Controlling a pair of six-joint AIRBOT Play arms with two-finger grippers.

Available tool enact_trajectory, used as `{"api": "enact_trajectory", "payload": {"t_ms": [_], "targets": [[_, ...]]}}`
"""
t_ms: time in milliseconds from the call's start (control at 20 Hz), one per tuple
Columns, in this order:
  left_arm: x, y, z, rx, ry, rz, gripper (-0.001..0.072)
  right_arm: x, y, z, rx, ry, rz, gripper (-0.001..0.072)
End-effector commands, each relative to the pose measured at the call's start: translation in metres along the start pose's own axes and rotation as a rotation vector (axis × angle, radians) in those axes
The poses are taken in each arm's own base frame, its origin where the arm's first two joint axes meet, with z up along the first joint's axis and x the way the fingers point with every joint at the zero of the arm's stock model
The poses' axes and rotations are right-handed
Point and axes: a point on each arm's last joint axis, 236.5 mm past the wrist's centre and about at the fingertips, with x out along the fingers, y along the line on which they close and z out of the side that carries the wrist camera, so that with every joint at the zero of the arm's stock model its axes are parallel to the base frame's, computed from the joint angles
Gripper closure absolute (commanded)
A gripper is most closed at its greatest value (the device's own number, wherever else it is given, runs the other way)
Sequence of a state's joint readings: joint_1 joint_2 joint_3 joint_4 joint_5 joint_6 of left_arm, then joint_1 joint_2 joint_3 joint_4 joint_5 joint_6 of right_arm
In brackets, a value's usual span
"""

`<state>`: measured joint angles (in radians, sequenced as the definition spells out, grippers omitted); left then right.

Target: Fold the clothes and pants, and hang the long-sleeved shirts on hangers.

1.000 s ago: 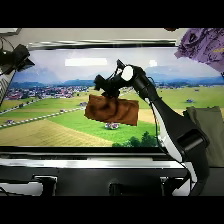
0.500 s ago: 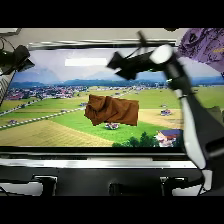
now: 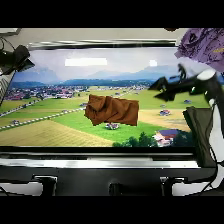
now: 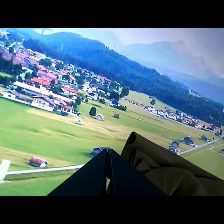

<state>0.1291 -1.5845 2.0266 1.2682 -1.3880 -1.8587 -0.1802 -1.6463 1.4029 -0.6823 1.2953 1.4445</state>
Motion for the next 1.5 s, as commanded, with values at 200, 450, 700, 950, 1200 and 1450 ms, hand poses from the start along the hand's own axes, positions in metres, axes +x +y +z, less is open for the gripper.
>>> {"api": "enact_trajectory", "payload": {"t_ms": [200,450,700,950,1200,1450], "targets": [[0.000,0.000,0.000,0.000,0.000,0.001,0.0690,0.090,-0.057,-0.068,0.084,0.120,0.088,0.0194],[0.000,0.000,0.000,0.000,0.000,0.001,0.0690,0.115,-0.054,-0.070,0.056,0.107,0.062,0.0287],[0.000,0.000,0.000,0.000,0.000,0.001,0.0690,0.104,-0.028,-0.050,0.003,0.077,0.122,0.0686],[0.000,0.000,0.000,0.000,0.001,0.001,0.0690,0.025,0.018,0.040,-0.009,-0.085,0.103,0.0687],[0.000,0.000,0.000,0.000,0.001,0.001,0.0690,-0.072,0.011,0.105,0.062,-0.287,-0.008,0.0687],[0.000,0.000,-0.001,0.000,0.003,0.001,0.0690,-0.186,-0.006,0.147,0.194,-0.513,0.003,0.0687]]}}
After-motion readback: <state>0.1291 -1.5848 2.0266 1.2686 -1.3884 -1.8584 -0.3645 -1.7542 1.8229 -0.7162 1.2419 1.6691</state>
